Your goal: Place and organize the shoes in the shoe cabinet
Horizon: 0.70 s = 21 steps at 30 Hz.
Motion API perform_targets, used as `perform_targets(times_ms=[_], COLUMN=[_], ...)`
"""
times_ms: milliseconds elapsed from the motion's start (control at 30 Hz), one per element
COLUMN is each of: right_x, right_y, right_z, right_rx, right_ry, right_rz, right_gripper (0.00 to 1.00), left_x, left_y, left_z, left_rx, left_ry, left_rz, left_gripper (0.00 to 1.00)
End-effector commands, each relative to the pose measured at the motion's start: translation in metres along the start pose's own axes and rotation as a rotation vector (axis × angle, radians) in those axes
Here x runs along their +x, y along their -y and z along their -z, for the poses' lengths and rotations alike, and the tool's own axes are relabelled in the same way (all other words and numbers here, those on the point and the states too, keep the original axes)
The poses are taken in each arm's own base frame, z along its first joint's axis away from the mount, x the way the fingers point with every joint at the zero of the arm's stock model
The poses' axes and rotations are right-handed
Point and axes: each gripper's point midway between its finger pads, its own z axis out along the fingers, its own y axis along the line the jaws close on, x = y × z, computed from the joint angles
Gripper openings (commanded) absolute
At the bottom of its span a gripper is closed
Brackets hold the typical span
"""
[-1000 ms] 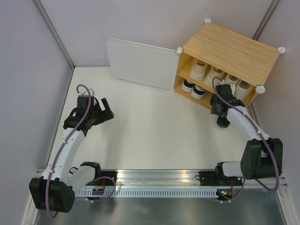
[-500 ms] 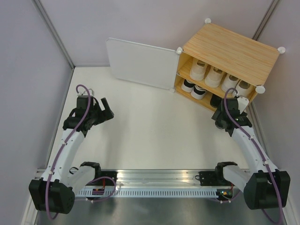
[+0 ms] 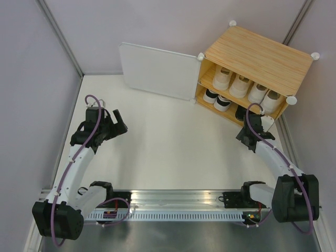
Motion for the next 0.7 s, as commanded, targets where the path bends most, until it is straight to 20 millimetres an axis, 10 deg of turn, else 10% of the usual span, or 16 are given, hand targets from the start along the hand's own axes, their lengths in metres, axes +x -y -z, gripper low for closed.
perform_targets(times_ms=[0, 333, 667], right_x=[-0.011, -0.061, -0.095], right_y=[-0.006, 0.006, -0.005], right_z=[-0.008, 0.0, -0.01], right_rx=[-0.008, 0.081, 0.059], right_ry=[0.051, 0.204, 0.311], right_rz=[-0.056, -0.037, -0.105], right_gripper=[0.63, 0.14, 0.12], left_x=[-0.007, -0.006, -0.005], left_y=[0.004, 0.009, 0.009], left_z=[0.003, 0.003, 0.002], left_rx=[0.031, 0.057, 0.054], left_ry=[0.038, 0.027, 0.021], left_rz=[-0.043, -0.044, -0.043], left_gripper=[1.0, 1.0, 1.0])
